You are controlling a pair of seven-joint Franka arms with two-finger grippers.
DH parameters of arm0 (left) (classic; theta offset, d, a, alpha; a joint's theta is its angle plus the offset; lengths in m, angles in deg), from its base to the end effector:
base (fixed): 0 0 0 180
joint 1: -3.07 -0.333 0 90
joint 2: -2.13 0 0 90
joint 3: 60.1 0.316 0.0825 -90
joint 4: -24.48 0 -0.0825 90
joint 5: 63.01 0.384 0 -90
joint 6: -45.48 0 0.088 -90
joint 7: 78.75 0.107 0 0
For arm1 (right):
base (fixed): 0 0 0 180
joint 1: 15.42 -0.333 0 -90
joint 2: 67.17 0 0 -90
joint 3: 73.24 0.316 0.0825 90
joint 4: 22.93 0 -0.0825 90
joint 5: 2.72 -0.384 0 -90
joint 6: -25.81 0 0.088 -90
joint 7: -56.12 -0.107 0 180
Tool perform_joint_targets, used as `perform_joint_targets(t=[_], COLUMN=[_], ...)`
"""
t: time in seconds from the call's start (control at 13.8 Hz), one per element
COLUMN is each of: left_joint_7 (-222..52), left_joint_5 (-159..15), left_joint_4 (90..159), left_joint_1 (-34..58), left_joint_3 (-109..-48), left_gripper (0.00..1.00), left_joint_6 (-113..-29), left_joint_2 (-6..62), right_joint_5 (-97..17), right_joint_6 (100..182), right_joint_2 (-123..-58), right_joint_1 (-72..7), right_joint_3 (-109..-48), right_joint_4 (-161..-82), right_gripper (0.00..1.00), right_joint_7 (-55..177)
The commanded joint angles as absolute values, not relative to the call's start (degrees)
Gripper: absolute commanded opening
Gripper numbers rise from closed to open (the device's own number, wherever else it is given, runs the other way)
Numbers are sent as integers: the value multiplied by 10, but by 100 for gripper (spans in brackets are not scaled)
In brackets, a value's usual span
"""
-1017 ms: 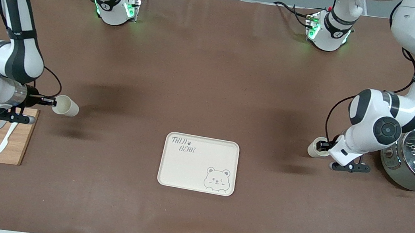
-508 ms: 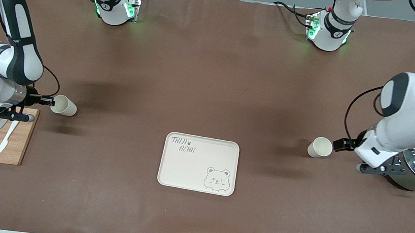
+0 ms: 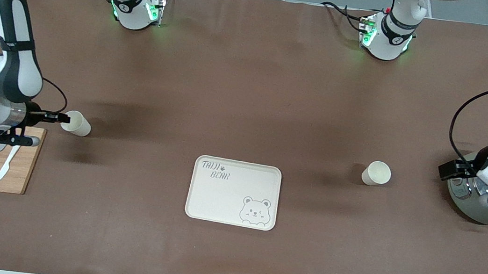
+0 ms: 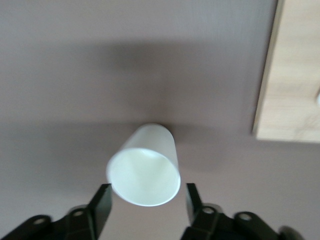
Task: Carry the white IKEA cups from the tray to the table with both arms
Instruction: 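Open both grippers and raise them away from the placed cups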
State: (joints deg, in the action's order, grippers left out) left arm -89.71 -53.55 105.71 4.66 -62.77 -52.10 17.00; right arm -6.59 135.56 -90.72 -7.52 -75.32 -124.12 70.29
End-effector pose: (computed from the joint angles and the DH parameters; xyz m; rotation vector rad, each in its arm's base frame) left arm 0.6419 -0.0286 0.5550 -2.9899 -0.1481 -0.0689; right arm 0.6136 -0.1015 0.3128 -3.0191 -0.0650 0.3733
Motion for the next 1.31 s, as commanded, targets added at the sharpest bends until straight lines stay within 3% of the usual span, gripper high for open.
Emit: perform_joint_targets(t=[0.0, 0.22, 0.44, 0.58, 0.73, 1.23], left_joint_7=[-883, -889, -873, -847, -846, -845], left_joint_5=[-527, -537, -556, -597, -606, -603], left_joint_4=[1049, 1052, 1066, 1110, 1146, 1139], left_joint_1=[33, 22, 18, 7, 8, 21], left_joint_3=[-632, -634, -635, -634, -631, -634], left_gripper=[100, 100, 100, 100, 100, 100], left_joint_6=[-485, -453, -442, -457, -461, -452], left_joint_2=[136, 104, 74, 42, 10, 17], right_joint_5=[-61, -61, -63, -59, -57, -20], right_joint_6=[1295, 1193, 1185, 1164, 1090, 1046], right_joint_2=[-917, -915, -910, -871, -839, -687], right_joint_1=[-82, -85, -90, -99, -101, -111], right_joint_3=[-753, -753, -749, -748, -750, -746], right_joint_4=[-1142, -1008, -912, -916, -917, -1049], right_gripper=[100, 100, 100, 100, 100, 100], right_joint_7=[705, 704, 704, 698, 696, 697])
